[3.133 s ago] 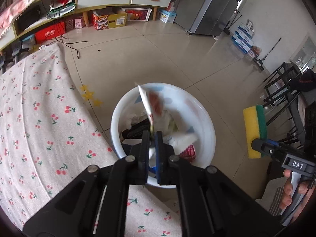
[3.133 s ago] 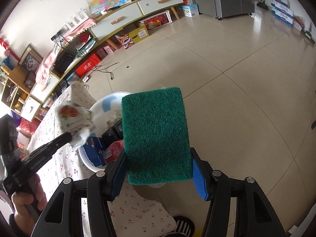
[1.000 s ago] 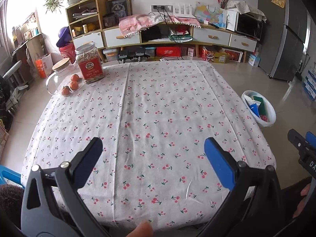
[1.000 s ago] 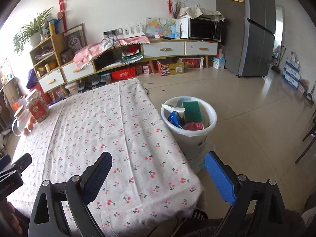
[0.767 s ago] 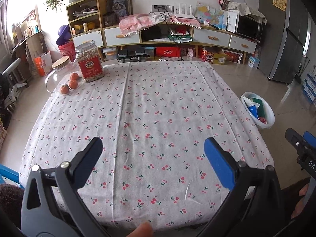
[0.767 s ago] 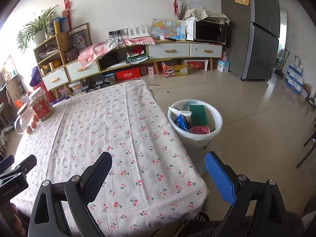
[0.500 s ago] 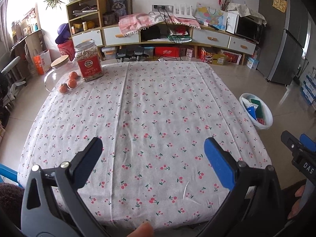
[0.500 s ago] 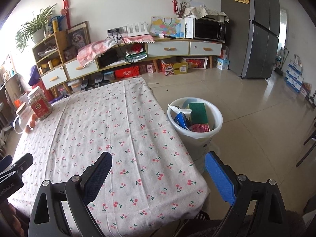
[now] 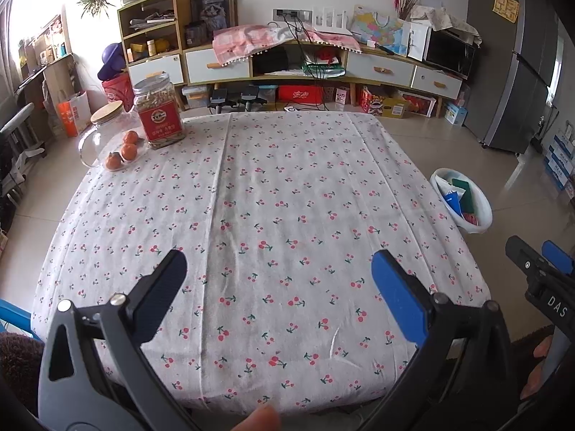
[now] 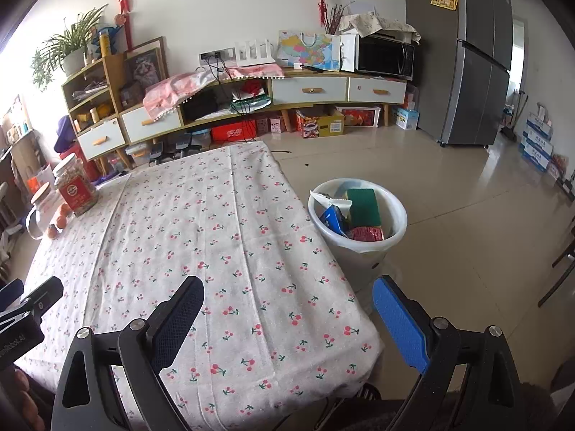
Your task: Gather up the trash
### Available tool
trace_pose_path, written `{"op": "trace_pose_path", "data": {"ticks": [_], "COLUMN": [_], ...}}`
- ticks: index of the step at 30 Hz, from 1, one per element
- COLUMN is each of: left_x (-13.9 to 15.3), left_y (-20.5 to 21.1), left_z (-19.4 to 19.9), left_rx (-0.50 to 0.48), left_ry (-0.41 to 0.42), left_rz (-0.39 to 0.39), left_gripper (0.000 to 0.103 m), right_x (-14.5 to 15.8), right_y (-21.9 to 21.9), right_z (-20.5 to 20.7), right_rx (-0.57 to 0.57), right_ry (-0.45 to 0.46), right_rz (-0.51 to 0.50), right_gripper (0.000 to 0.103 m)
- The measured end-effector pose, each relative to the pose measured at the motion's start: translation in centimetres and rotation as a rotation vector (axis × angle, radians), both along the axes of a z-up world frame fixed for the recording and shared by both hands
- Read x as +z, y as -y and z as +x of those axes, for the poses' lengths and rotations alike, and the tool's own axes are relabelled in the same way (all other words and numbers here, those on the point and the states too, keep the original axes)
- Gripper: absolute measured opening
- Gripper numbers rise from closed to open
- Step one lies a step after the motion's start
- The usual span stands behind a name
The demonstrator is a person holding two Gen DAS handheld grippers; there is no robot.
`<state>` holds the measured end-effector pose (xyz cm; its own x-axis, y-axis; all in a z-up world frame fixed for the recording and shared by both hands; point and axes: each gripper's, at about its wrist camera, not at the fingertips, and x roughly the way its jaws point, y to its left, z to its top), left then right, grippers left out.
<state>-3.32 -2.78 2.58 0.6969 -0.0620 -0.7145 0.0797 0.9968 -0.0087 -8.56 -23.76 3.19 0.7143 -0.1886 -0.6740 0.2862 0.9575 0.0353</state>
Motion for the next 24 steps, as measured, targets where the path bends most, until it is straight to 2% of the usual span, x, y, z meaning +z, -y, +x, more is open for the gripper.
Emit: {"op": "trace_pose_path", "data": {"ticks": [24], "left_x": [-0.28], "left_y": [0.24], "left_z": [0.23], "left_rx": [-0.005], "left_ry": [-0.019], "left_rz": [-0.003], "left_gripper": [0.102], "right_x": [-0.06], "right_y": [-0.02], "right_z": [-0.12], "right_rx": [0.001], "right_ry": [0.003], "right_rz": [0.002], "right_gripper": [0.096]}}
